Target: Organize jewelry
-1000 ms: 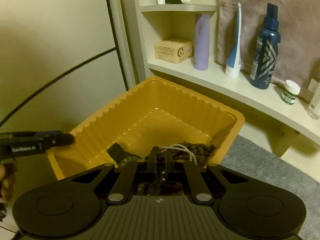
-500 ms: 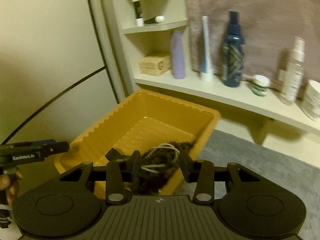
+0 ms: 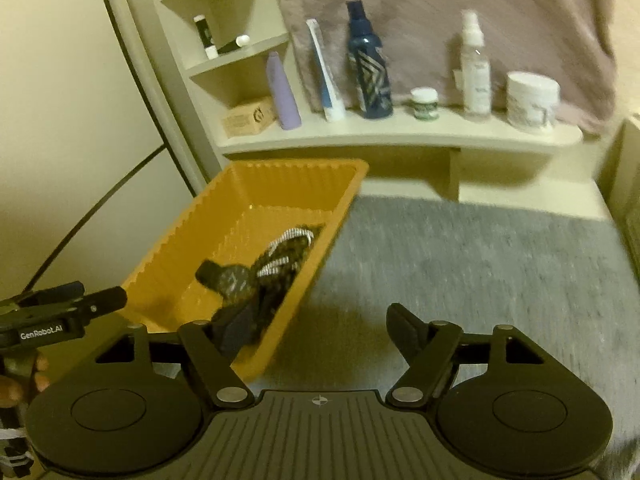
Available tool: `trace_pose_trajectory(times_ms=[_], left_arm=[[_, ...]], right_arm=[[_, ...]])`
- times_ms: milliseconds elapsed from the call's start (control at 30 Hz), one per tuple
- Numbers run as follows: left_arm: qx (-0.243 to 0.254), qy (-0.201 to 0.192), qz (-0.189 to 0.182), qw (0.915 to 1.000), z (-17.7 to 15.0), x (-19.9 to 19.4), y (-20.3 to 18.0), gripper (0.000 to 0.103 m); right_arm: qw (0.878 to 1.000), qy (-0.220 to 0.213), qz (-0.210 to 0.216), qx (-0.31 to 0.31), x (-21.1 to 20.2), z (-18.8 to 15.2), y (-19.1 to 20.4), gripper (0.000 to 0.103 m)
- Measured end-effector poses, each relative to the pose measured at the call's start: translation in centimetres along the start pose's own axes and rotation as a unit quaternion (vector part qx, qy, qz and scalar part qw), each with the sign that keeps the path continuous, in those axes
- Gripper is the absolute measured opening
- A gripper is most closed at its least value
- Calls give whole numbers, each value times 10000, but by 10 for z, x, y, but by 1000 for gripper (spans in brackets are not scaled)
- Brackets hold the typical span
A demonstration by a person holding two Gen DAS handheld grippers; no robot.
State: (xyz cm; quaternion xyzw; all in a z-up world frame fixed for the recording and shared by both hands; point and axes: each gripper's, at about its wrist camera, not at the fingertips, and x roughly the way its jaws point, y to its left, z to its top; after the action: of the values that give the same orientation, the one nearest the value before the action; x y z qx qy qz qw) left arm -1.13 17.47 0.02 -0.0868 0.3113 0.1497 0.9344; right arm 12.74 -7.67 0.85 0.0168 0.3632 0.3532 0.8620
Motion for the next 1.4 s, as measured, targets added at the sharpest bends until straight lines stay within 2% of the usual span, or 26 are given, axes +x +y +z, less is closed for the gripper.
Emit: trace_pose_trajectory(times_ms=[367, 500, 567, 900, 1400], left_arm=[[275, 422, -245, 9984, -11, -13, -38, 103], [334, 447, -124, 9984, -16, -19, -53, 103], [279, 512, -189, 9981, -17, -22, -58, 102], [696, 394, -187, 9966, -22, -44, -89, 103], [861, 326, -308, 9953, -31, -52, -108, 103]], right_arm=[[9972, 56, -732, 118, -38, -35, -2, 75], [9956, 108, -910, 171, -48, -46, -6, 75], [9949, 103, -977, 239, -54, -51, -9, 75], [9934, 76, -1082, 359, -75, -65, -9, 75], [9928, 25, -1102, 469, -86, -73, -3, 75]])
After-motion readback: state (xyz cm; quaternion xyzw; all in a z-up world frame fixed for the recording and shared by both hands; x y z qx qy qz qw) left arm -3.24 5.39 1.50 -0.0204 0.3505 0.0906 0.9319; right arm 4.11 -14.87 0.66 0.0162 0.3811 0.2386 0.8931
